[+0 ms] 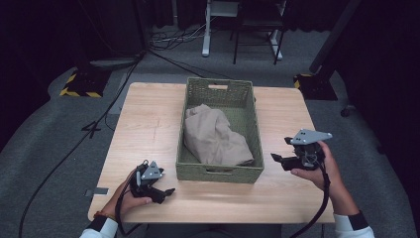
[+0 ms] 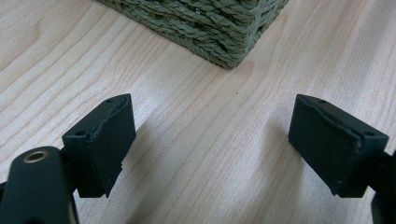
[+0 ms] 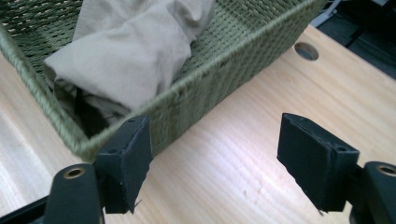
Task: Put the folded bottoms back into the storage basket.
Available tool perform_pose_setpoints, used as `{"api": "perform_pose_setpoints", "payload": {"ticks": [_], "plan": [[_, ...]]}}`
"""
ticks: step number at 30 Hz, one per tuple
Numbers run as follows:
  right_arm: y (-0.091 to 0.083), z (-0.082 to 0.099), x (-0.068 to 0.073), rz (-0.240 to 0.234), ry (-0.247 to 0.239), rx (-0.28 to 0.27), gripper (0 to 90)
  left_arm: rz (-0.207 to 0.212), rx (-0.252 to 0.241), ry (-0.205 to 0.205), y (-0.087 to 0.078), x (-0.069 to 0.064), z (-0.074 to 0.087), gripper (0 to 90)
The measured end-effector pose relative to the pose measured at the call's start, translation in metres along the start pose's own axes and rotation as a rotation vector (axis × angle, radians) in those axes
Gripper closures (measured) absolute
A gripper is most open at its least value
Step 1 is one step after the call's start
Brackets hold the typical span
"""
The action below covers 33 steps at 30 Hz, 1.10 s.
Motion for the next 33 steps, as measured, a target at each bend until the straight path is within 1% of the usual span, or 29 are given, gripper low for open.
{"api": "perform_pose_setpoints", "payload": {"ticks": [1,3,7,10,12,14,19,20,21,23,25,27,28,30,31,33], "plan": [[0.0,0.004,0.0,0.009,0.002,0.001,26.5,0.0,0.0,0.0,0.0,0.0,0.0,15.2],[0.001,0.012,-0.001,0.011,0.012,0.006,26.5,0.0,0.0,0.0,0.0,0.0,0.0,15.2],[0.004,0.028,0.0,0.046,0.011,0.024,26.4,0.0,-0.001,-0.001,0.0,0.0,0.0,15.2],[0.009,0.041,0.0,0.049,0.012,0.035,26.4,0.0,-0.001,-0.001,0.0,0.0,0.0,15.2],[0.013,0.049,0.0,0.047,0.021,0.046,26.1,0.0,0.0,0.0,0.0,0.0,0.0,15.2],[0.016,0.058,0.0,0.057,0.021,0.055,26.1,0.0,-0.001,-0.001,0.0,0.0,0.0,15.2],[0.024,0.079,-0.001,0.041,0.046,0.056,25.8,0.0,0.0,-0.001,0.0,0.0,0.0,15.2],[0.026,0.084,-0.002,0.039,0.045,0.057,25.8,0.0,-0.001,-0.003,0.0,0.0,0.0,15.2],[0.029,0.089,-0.002,0.042,0.046,0.07,25.6,-0.002,-0.001,-0.003,0.0,0.0,0.0,15.2],[0.033,0.098,-0.003,0.026,0.068,0.081,24.8,-0.001,-0.001,-0.003,0.0,0.0,0.0,15.2],[0.036,0.108,-0.005,0.028,0.083,0.088,24.7,-0.003,0.0,-0.003,0.0,0.0,0.0,15.2],[0.038,0.117,-0.007,0.023,0.113,0.092,24.5,-0.002,0.0,-0.003,0.0,0.0,0.0,15.2],[0.039,0.12,-0.007,0.024,0.12,0.093,24.5,-0.002,0.0,-0.003,0.0,0.0,0.0,15.2],[0.041,0.127,-0.008,0.018,0.138,0.089,24.1,-0.002,0.0,-0.003,0.0,0.0,0.0,15.2],[0.044,0.132,-0.009,0.024,0.149,0.088,23.6,-0.002,0.0,-0.003,0.0,0.0,0.0,15.2],[0.047,0.139,-0.009,0.015,0.172,0.093,23.5,-0.002,0.0,-0.003,0.0,0.0,0.0,15.2]]}}
Point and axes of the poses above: each handheld gripper's, and its own axes: y roughly forward along the jaws, z roughly out of its underside, x roughly to its left, the point moved 3 cm from there along y, roughly forward along the jaws, and after that the axes turned 14 degrees about x, right-handed, at the moved point
